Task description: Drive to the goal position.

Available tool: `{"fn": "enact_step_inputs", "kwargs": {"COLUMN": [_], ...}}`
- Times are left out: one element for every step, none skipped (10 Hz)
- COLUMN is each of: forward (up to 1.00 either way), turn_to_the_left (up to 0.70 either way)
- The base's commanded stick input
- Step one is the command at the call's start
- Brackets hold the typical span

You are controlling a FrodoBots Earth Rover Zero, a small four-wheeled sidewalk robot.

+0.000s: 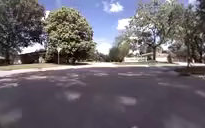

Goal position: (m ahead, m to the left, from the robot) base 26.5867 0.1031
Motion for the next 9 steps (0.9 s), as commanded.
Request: {"fn": "enact_step_inputs", "kwargs": {"forward": [0.85, 0.85, 0.85, 0.85, 0.85, 0.85, 0.85, 0.85, 0.85], "turn_to_the_left": [0.0, 0.0, 0.0, 0.0, 0.0, 0.0, 0.0, 0.0, 0.0]}}
